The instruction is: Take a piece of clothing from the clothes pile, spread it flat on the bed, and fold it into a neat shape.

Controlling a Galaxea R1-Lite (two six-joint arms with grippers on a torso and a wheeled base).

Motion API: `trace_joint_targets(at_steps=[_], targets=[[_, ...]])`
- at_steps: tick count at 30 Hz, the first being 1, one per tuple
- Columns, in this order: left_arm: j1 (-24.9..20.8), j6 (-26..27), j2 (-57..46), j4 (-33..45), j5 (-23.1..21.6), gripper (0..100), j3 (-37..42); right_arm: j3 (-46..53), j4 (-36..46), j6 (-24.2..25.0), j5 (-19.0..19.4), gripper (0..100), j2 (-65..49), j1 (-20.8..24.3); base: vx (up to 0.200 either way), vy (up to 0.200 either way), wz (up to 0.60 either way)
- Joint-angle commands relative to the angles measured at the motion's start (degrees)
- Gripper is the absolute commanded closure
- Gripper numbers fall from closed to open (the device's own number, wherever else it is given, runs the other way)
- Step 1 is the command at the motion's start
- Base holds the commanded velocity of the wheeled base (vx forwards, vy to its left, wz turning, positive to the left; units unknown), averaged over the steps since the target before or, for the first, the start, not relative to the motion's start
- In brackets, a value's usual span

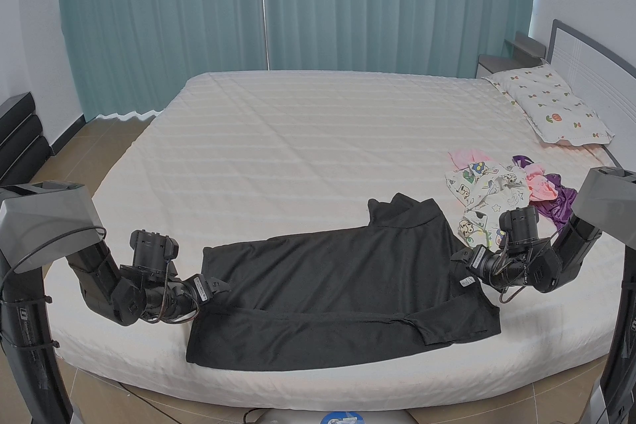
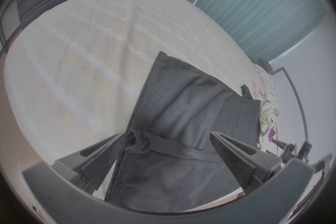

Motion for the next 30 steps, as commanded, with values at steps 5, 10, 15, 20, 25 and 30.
trace_joint_targets(at_steps=[5,10,15,20,25,30], targets=[[-0.02,2.94,5.18,-7.65,0.58,0,3.84,-0.28,-0.03,-0.08,0.02,0,0.87,0.80,0.000,0.000,0.00],[-0.02,3.03,5.00,-7.83,0.58,0,4.10,-0.19,-0.03,-0.08,0.02,0,0.87,0.80,0.000,0.000,0.00],[-0.02,3.03,4.92,-7.83,0.67,100,4.45,-0.02,-0.03,-0.08,0.02,0,0.78,0.80,0.000,0.000,0.00],[0.06,3.03,4.48,-7.91,0.75,100,6.21,0.42,-0.03,-0.17,0.02,0,0.87,0.45,0.000,0.000,0.00],[0.06,2.85,3.77,-9.93,3.30,100,8.41,0.60,0.06,-1.22,0.37,0,1.13,0.10,0.000,0.000,0.00],[0.06,2.50,3.68,-12.04,4.89,100,9.81,1.39,-0.03,-2.98,3.89,0,1.04,-0.43,0.000,0.000,0.00]])
